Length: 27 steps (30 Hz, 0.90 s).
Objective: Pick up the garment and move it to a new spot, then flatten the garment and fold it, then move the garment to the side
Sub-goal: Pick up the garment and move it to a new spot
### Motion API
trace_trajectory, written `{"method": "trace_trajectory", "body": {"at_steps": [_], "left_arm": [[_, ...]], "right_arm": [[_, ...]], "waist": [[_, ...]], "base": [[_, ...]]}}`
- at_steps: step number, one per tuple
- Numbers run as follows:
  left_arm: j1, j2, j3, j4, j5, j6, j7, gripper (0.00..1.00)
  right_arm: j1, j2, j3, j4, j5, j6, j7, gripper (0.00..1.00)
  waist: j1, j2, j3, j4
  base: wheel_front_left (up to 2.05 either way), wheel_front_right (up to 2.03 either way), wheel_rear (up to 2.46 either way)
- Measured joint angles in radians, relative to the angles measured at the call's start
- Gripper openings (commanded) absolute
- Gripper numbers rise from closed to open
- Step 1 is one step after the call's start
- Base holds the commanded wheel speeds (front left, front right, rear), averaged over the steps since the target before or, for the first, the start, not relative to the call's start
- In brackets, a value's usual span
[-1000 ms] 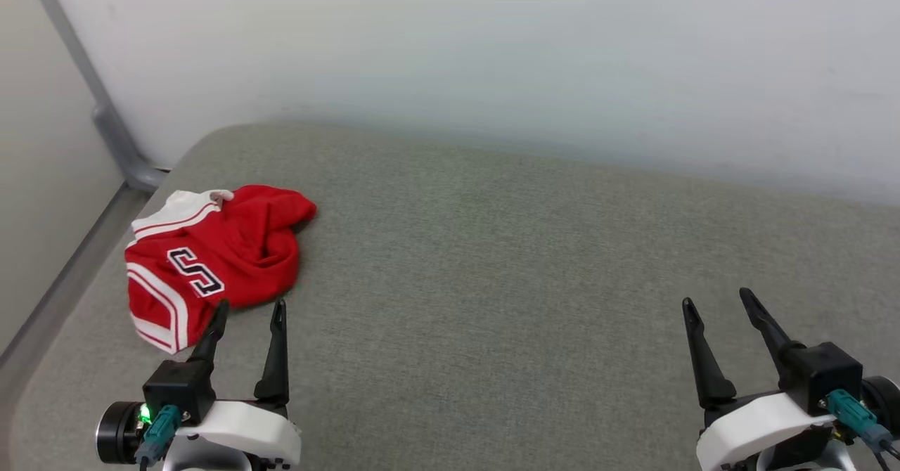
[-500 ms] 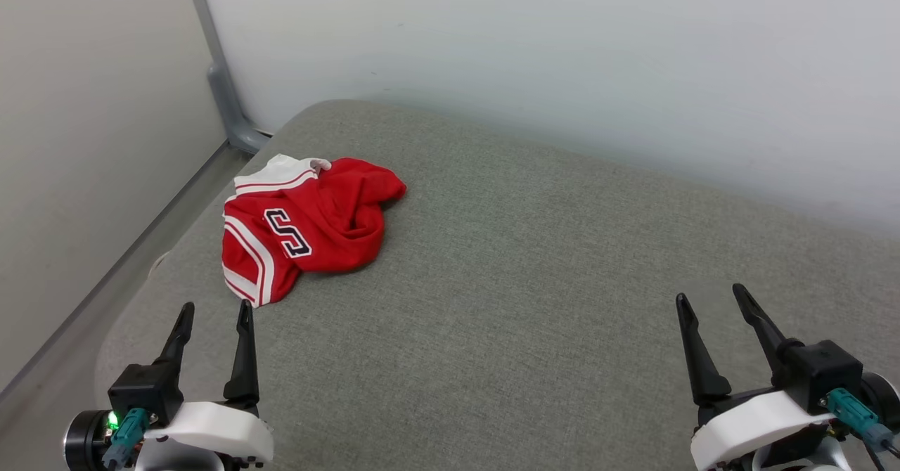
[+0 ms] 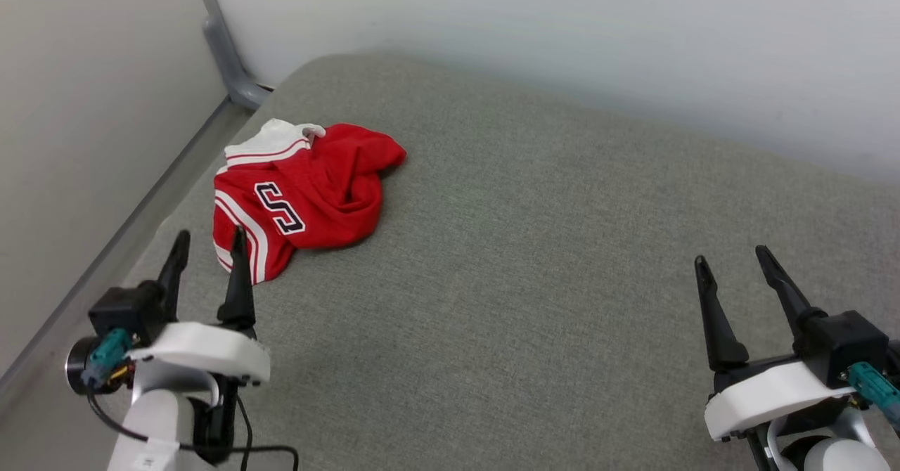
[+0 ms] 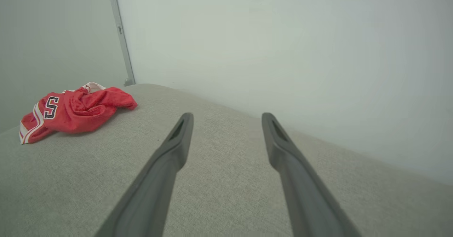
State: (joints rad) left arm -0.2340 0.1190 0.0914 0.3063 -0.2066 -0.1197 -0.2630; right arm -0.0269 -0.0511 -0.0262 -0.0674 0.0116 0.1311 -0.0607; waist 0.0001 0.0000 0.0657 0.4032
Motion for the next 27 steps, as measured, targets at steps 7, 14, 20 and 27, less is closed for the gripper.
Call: {"method": "trace_trajectory", "body": {"at_steps": [7, 14, 20, 27], "left_arm": [[-0.238, 0.073, -0.007, 0.176, -0.087, -0.008, 0.069, 1.0], [-0.467, 0.213, -0.064, 0.32, -0.219, -0.01, 0.266, 1.0], [-0.614, 0.364, -0.108, 0.432, -0.358, -0.01, 0.552, 1.0], [-0.69, 0.445, -0.118, 0.559, -0.453, -0.01, 0.847, 1.0]], "right_arm": [[-0.054, 0.0, -0.013, -0.048, -0.043, 0.0, 0.035, 1.0], [-0.098, 0.0, -0.011, -0.092, -0.06, 0.0, 0.049, 1.0], [-0.135, 0.0, -0.013, -0.125, -0.066, 0.0, 0.053, 1.0], [-0.178, 0.0, -0.019, -0.151, -0.067, 0.0, 0.049, 1.0]], "waist": [[0.0001, 0.0, 0.097, -0.043], [0.0001, 0.0, 0.192, -0.115], [0.0001, 0.0, 0.286, -0.18], [0.0002, 0.0, 0.405, -0.242]], "base": [[0.0, 0.0, 0.0], [0.0, 0.0, 0.0], [0.0, 0.0, 0.0], [0.0, 0.0, 0.0]]}}
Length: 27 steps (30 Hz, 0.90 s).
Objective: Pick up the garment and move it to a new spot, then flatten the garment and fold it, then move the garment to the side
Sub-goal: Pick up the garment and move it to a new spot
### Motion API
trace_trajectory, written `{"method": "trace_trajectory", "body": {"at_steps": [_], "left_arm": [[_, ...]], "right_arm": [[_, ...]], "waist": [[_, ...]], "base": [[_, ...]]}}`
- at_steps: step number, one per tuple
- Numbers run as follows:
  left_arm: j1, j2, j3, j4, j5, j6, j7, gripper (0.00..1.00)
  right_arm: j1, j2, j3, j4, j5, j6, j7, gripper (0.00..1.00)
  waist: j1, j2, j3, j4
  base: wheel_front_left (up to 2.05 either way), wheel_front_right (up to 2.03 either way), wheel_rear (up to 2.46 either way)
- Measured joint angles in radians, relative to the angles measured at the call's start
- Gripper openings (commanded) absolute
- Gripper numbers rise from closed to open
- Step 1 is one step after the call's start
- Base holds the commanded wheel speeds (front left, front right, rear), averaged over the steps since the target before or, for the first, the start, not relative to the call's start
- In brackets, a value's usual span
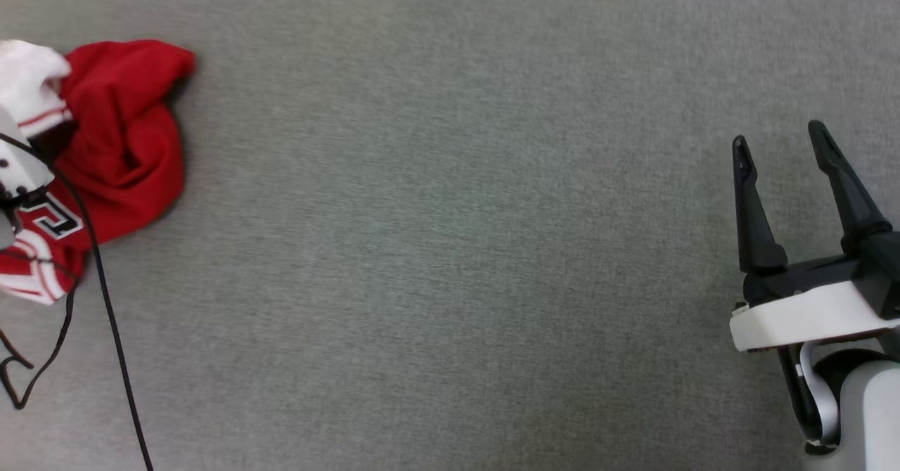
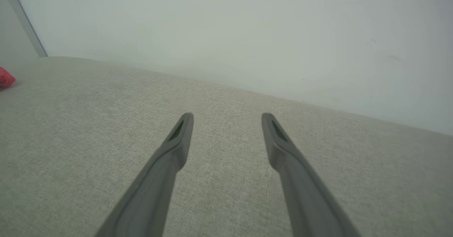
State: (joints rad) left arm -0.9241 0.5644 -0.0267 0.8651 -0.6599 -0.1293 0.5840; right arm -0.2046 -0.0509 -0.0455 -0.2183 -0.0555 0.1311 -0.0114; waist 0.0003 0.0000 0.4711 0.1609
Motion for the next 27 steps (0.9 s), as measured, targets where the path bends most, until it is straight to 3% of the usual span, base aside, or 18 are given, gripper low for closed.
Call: {"method": "trace_trajectory", "body": {"at_steps": [8, 9, 10, 11, 12, 17, 27], "left_arm": [[-0.028, 0.021, 0.045, 0.116, -0.077, 0.025, 0.125, 1.0], [-0.028, 0.023, 0.047, 0.12, -0.077, 0.024, 0.122, 0.89], [-0.029, 0.025, 0.047, 0.126, -0.079, 0.024, 0.121, 0.48], [-0.029, 0.026, 0.043, 0.127, -0.077, 0.024, 0.111, 0.31], [-0.029, 0.024, 0.041, 0.131, -0.074, 0.023, 0.089, 0.0], [-0.021, 0.009, 0.014, 0.141, -0.041, 0.019, -0.027, 0.0], [-0.016, -0.024, -0.011, 0.095, 0.026, 0.014, -0.388, 0.0]], "right_arm": [[-0.025, 0.0, -0.003, 0.0, 0.0, 0.0, -0.01, 1.0], [-0.027, 0.0, -0.003, 0.0, 0.0, 0.0, -0.01, 1.0], [-0.029, 0.0, -0.004, 0.0, 0.0, 0.0, -0.01, 1.0], [-0.032, 0.0, -0.005, 0.0, -0.001, 0.0, -0.01, 1.0], [-0.035, 0.0, -0.007, 0.0, -0.004, 0.0, -0.01, 1.0], [-0.037, 0.0, -0.012, 0.008, -0.006, 0.0, -0.011, 1.0], [-0.005, 0.0, -0.021, 0.067, 0.032, 0.0, -0.042, 1.0]], "waist": [[-0.0002, 0.0, 0.084, -0.055], [-0.0002, 0.0, 0.089, -0.058], [-0.0002, 0.0001, 0.091, -0.06], [-0.0002, 0.0, 0.092, -0.061], [-0.0002, 0.0001, 0.09, -0.059], [-0.0001, 0.0, 0.061, -0.05], [-0.0002, 0.0, -0.079, -0.026]], "base": [[0.0, 0.0, 0.0], [0.0, 0.0, 0.0], [0.0, 0.0, 0.0], [0.0, 0.0, 0.0], [0.0, 0.0, 0.0], [0.0, 0.0, 0.0], [0.0, 0.0, 0.0]]}}
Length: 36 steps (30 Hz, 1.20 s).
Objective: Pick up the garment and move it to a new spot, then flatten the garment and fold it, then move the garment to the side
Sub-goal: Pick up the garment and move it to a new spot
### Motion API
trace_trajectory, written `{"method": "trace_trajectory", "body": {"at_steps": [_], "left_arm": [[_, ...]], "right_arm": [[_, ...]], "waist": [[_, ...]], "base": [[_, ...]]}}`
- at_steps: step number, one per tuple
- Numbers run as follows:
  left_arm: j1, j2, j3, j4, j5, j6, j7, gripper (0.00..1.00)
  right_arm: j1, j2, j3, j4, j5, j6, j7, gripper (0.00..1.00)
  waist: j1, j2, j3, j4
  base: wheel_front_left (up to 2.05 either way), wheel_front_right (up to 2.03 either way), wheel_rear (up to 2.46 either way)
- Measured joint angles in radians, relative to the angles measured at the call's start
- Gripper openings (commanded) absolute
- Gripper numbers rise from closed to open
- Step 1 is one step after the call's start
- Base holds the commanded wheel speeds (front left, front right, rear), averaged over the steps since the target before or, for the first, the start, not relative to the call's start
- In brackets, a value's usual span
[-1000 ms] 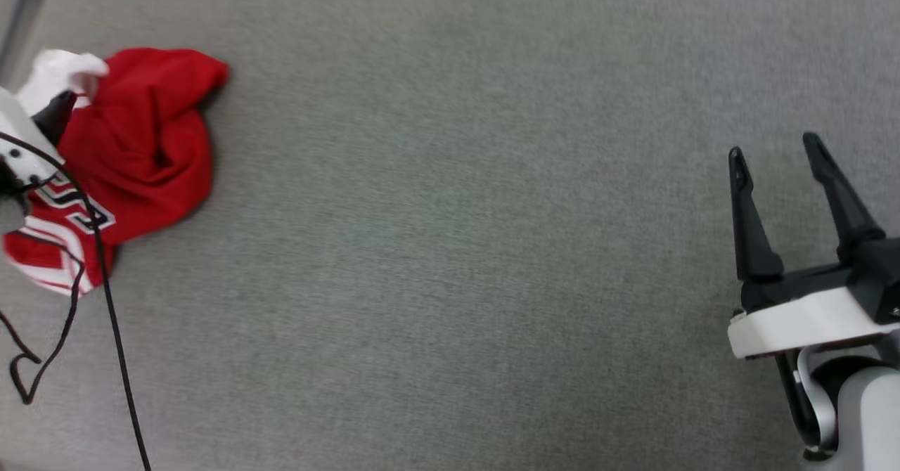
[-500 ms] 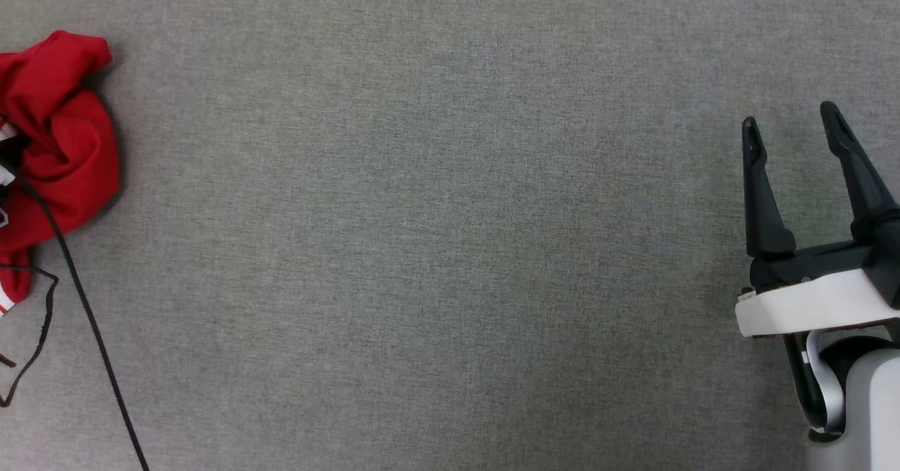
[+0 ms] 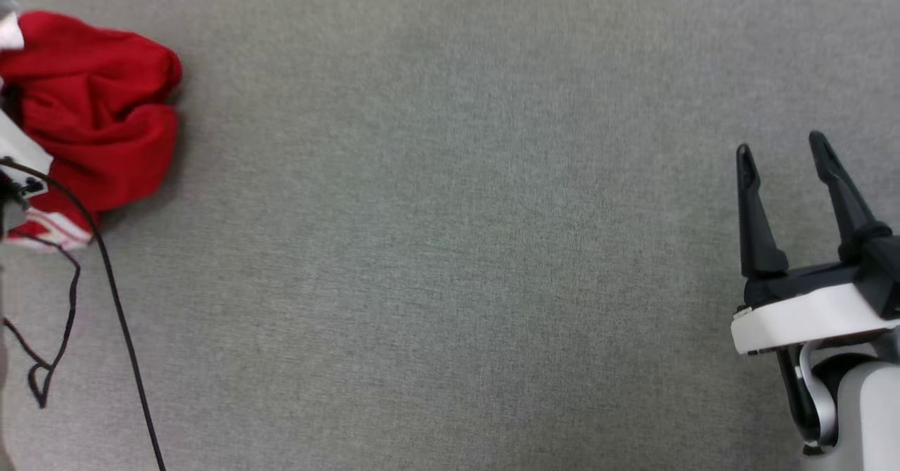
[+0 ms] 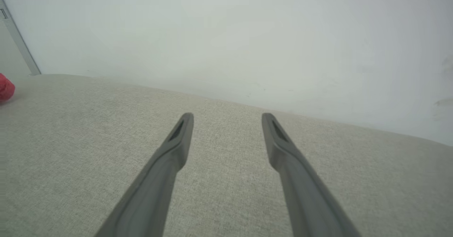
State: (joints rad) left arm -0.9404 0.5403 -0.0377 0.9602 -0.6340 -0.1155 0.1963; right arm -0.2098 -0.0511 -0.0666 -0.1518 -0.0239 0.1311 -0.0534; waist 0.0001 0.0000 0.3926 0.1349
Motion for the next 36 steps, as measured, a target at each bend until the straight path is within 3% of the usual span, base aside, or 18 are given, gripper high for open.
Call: {"method": "trace_trajectory", "body": {"at_steps": [9, 14, 25, 36], "left_arm": [[0.063, -0.094, -0.053, -0.071, 0.061, -0.005, -0.321, 0.0], [0.122, -0.147, -0.085, -0.14, 0.09, -0.004, -0.418, 0.0], [0.316, -0.297, -0.19, -0.39, 0.147, 0.017, -0.45, 0.0], [0.482, -0.44, -0.401, -0.539, 0.148, 0.003, -0.347, 0.0]], "right_arm": [[0.091, 0.0, -0.032, 0.047, 0.041, 0.0, -0.012, 1.0], [0.138, 0.0, -0.039, 0.052, 0.053, 0.0, -0.006, 1.0], [0.21, 0.0, -0.027, 0.05, 0.08, 0.0, 0.014, 1.0], [0.235, 0.0, -0.028, 0.032, 0.095, 0.0, 0.032, 1.0]], "waist": [[-0.0001, 0.0, -0.155, 0.018], [-0.0002, 0.0, -0.241, 0.02], [-0.0002, 0.0, -0.363, -0.049], [-0.0003, 0.0001, -0.372, -0.17]], "base": [[0.0, 0.0, 0.0], [0.0, 0.0, 0.0], [0.0, 0.0, 0.0], [0.0, 0.0, 0.0]]}}
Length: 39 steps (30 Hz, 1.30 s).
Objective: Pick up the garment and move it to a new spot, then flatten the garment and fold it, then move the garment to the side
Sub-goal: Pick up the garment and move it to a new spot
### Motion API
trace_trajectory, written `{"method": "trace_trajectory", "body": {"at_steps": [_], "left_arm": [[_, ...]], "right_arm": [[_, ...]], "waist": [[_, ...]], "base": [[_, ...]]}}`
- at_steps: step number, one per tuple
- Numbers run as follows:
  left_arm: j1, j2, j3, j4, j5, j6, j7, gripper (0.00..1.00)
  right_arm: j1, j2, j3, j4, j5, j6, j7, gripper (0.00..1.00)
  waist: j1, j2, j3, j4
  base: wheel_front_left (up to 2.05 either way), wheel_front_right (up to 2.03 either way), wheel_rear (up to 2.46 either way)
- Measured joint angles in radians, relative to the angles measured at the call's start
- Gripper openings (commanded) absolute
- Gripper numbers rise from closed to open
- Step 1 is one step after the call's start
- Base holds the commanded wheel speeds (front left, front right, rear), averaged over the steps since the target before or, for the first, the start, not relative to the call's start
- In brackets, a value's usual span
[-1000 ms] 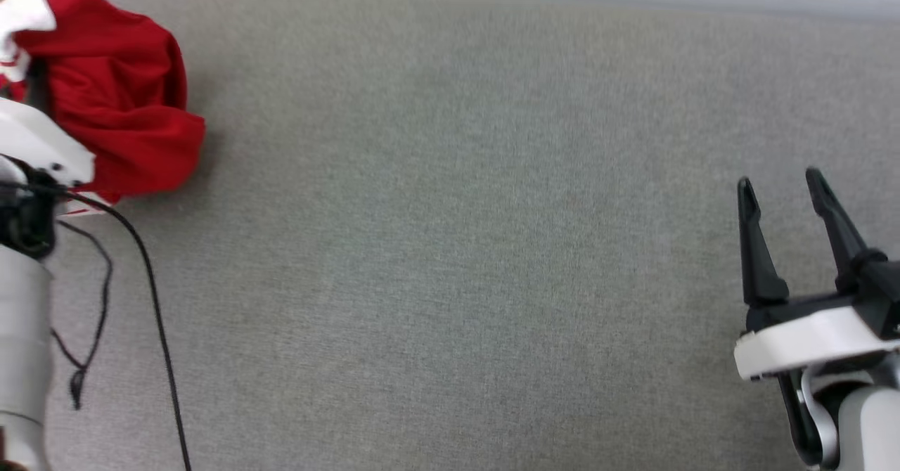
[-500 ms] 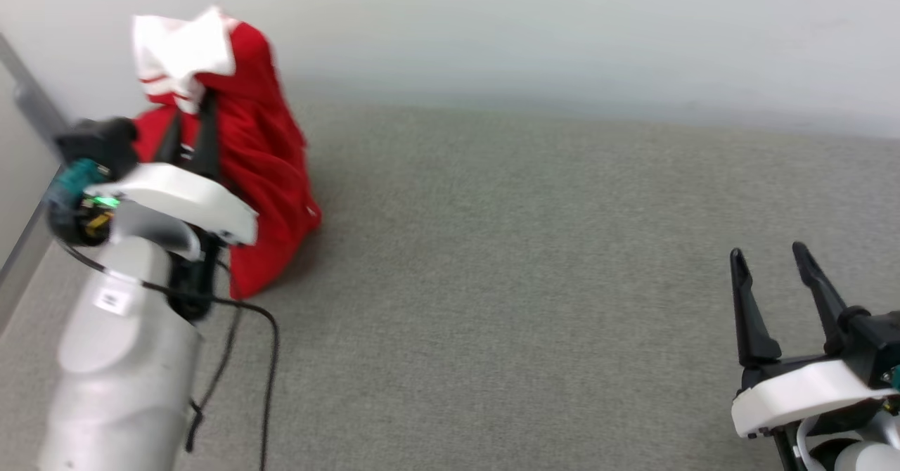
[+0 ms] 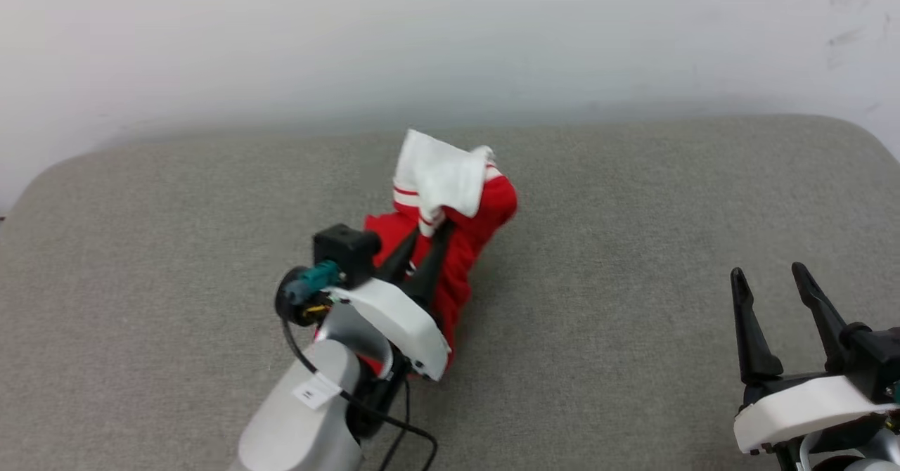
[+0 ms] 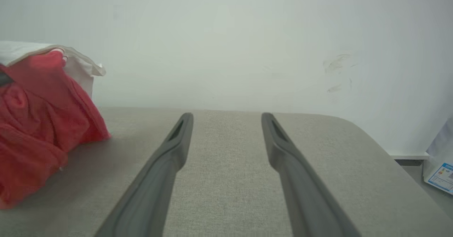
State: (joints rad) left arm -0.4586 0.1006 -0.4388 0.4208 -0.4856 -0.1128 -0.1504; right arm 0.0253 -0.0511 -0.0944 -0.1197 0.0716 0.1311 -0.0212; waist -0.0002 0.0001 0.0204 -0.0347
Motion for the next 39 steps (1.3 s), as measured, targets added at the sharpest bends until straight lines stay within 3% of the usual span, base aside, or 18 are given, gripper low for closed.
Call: {"method": "trace_trajectory", "body": {"at_steps": [15, 16, 17, 18, 24, 27, 39], "left_arm": [[0.096, -0.018, -0.349, 0.023, -0.003, -0.016, 0.083, 0.0], [0.096, -0.015, -0.363, 0.023, -0.016, -0.016, 0.086, 0.31], [0.096, -0.014, -0.373, 0.023, -0.025, -0.016, 0.086, 0.75], [0.096, -0.012, -0.377, 0.022, -0.032, -0.016, 0.084, 1.0], [0.084, 0.006, -0.367, 0.0, -0.044, -0.015, 0.016, 1.0], [0.084, 0.013, -0.351, -0.026, -0.04, 0.007, -0.023, 1.0], [0.12, 0.083, -0.184, -0.111, -0.03, 0.159, -0.103, 1.0]], "right_arm": [[-0.051, 0.0, -0.011, 0.004, 0.01, 0.0, -0.031, 1.0], [-0.053, 0.0, -0.012, 0.008, 0.01, 0.0, -0.031, 1.0], [-0.054, 0.0, -0.013, 0.011, 0.01, 0.0, -0.032, 1.0], [-0.059, 0.0, -0.012, 0.015, 0.01, 0.0, -0.032, 1.0], [-0.06, 0.0, -0.011, 0.039, 0.008, 0.0, -0.034, 1.0], [-0.047, 0.0, -0.013, 0.044, 0.007, 0.0, -0.03, 1.0], [-0.008, 0.0, -0.002, 0.031, -0.004, 0.0, 0.01, 1.0]], "waist": [[0.0004, 0.0, 0.174, -0.088], [0.0004, 0.0, 0.175, -0.086], [0.0003, -0.0001, 0.174, -0.082], [0.0004, 0.0, 0.171, -0.078], [0.0003, 0.0, 0.126, -0.054], [0.0003, 0.0, 0.094, -0.036], [0.0003, 0.0, 0.0, 0.044]], "base": [[0.0, 0.0, 0.0], [0.0, 0.0, 0.0], [0.0, 0.0, 0.0], [0.0, 0.0, 0.0], [0.0, 0.0, 0.0], [0.0, 0.0, 0.0], [0.0, 0.0, 0.0]]}}
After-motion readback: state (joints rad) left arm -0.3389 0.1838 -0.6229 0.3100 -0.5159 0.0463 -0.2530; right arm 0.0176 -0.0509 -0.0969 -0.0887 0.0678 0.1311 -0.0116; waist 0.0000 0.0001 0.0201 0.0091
